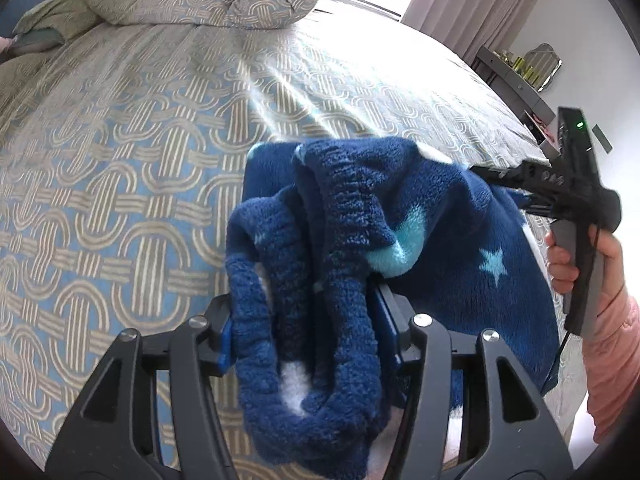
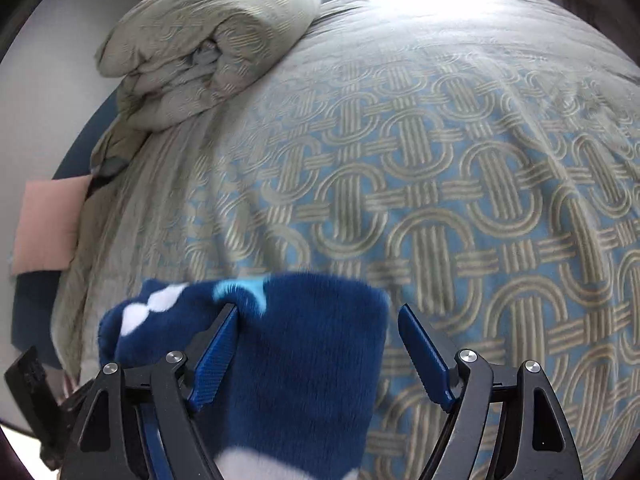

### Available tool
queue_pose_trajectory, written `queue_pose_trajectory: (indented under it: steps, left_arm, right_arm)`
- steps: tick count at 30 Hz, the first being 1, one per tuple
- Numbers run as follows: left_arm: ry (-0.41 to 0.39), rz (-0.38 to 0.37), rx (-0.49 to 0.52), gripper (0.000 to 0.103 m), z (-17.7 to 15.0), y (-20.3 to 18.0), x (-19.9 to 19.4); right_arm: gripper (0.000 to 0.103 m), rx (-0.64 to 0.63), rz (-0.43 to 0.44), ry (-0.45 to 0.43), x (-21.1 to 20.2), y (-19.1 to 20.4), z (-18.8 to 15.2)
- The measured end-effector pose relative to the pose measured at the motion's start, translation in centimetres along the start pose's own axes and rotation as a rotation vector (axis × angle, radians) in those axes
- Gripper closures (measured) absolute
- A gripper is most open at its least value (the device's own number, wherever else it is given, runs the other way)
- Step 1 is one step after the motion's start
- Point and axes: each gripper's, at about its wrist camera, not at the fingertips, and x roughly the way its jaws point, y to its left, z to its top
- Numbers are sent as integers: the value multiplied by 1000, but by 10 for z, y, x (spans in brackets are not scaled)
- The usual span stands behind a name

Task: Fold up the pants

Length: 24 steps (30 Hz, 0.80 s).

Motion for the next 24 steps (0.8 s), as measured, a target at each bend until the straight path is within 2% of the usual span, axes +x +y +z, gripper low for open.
queue_pose_trajectory:
  steps: [4, 7, 10, 12, 14, 15, 18, 20, 24]
  left_arm:
    - [-16, -31, -21, 47, 2, 0, -3]
    - [-59, -84, -5, 54, 3, -3, -18]
    - [-99, -100, 40, 53, 3, -4, -29]
    - [-72, -48, 63, 47, -2, 3, -17]
    - [-3, 17, 45, 27, -11, 13, 4]
    - [5, 18, 4, 23, -18, 21, 12]
    - [2, -54, -91, 22, -24, 32, 12]
    - [15, -74, -111, 22, -27, 35, 13]
    - [34, -92, -120, 22, -29, 35, 14]
  right_arm:
    - [21, 26, -14, 33, 7, -4, -4]
    - [21, 45, -4, 8, -7, -9, -5]
    - [21, -14, 6, -46, -38, -5, -14]
    - [20, -44, 33, -45, -44, -2, -15]
    - [20, -82, 69, -10, -51, -1, -24]
    - [20, -100, 83, 12, -50, 0, -29]
    - [20, -161, 100, 97, -43, 3, -50]
    - [19, -177, 120, 120, -40, 2, -62]
    - [18, -78, 186, 146, -36, -13, -68]
